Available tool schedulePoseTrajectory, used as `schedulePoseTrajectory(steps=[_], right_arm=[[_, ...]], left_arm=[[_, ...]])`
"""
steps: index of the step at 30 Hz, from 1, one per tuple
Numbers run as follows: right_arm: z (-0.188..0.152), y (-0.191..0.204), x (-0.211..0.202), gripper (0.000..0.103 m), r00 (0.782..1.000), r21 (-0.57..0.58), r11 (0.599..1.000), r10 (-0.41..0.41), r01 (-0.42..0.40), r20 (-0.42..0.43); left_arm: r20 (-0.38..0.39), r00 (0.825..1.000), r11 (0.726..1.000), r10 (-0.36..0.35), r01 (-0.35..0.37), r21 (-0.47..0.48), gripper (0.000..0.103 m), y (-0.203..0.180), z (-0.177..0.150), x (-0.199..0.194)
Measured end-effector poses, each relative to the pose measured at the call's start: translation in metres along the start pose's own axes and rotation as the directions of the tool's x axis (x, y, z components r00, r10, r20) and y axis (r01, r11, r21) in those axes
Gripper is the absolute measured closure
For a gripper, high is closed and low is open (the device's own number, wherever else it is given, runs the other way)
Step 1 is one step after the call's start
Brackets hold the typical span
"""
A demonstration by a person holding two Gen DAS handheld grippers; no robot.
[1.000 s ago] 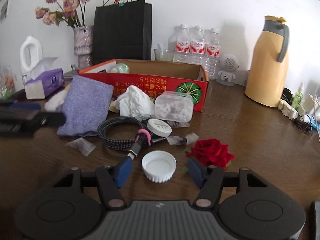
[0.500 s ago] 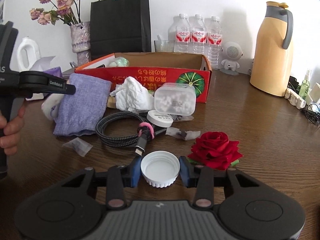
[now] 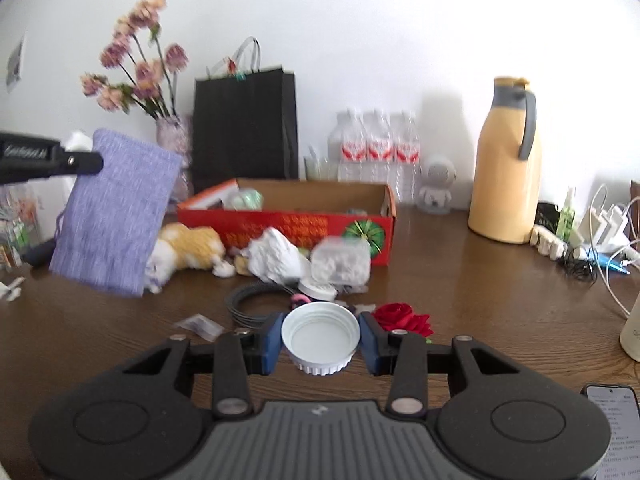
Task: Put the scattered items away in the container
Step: 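Carry the cap and cloth into the cardboard box and open both tools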
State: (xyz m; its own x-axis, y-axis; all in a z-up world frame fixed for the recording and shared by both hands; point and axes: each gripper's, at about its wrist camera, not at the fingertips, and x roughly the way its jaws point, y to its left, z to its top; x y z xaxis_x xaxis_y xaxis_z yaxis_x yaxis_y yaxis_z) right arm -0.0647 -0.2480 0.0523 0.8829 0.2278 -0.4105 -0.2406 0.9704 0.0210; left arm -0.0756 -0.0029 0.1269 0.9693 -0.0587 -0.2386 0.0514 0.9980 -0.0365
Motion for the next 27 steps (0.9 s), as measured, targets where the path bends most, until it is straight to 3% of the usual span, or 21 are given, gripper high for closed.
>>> schedulePoseTrajectory(steps=[6, 12, 16, 20, 22, 23, 25, 27], right_arm=[[-0.003, 0.01, -0.026, 0.064, 0.999, 0.004, 1.0, 0.023, -0.023, 0.046], [0.032, 0.003, -0.032, 0.064, 0.994, -0.006, 0.999, 0.036, -0.036, 0.105], [0.091, -0.011, -0.007, 0.064, 0.985, -0.059, 0.998, 0.025, -0.015, 0.17], [0.167, -0.029, 0.052, 0.064, 0.979, -0.092, 0.994, 0.074, -0.057, 0.19], [0.203, -0.037, 0.098, 0.064, 0.983, -0.09, 0.993, 0.092, -0.079, 0.157], [0.218, -0.04, 0.123, 0.064, 0.987, -0.09, 0.992, 0.095, -0.084, 0.127], [0.241, -0.048, 0.177, 0.064, 0.993, -0.081, 0.993, 0.095, -0.09, 0.063], [0.256, -0.058, 0.235, 0.064, 0.992, -0.023, 0.992, 0.122, -0.123, -0.04]], left_arm=[[0.043, 0.999, 1.0, -0.025, 0.024, 0.017, 0.1, -0.007, -0.006, -0.037], [0.075, 0.994, 0.996, -0.085, 0.085, 0.001, 0.1, -0.015, 0.024, -0.008], [0.066, 0.987, 0.989, -0.149, 0.15, -0.017, 0.1, -0.018, 0.07, 0.065], [0.015, 0.983, 0.982, -0.184, 0.185, -0.027, 0.1, -0.016, 0.115, 0.168], [-0.05, 0.977, 0.976, -0.207, 0.202, -0.078, 0.1, -0.01, 0.13, 0.224], [-0.093, 0.965, 0.967, -0.245, 0.236, -0.098, 0.099, -0.007, 0.133, 0.253], [-0.174, 0.956, 0.967, -0.238, 0.216, -0.138, 0.1, -0.002, 0.131, 0.304], [-0.27, 0.934, 0.968, -0.235, 0.198, -0.155, 0.1, 0.003, 0.122, 0.356]])
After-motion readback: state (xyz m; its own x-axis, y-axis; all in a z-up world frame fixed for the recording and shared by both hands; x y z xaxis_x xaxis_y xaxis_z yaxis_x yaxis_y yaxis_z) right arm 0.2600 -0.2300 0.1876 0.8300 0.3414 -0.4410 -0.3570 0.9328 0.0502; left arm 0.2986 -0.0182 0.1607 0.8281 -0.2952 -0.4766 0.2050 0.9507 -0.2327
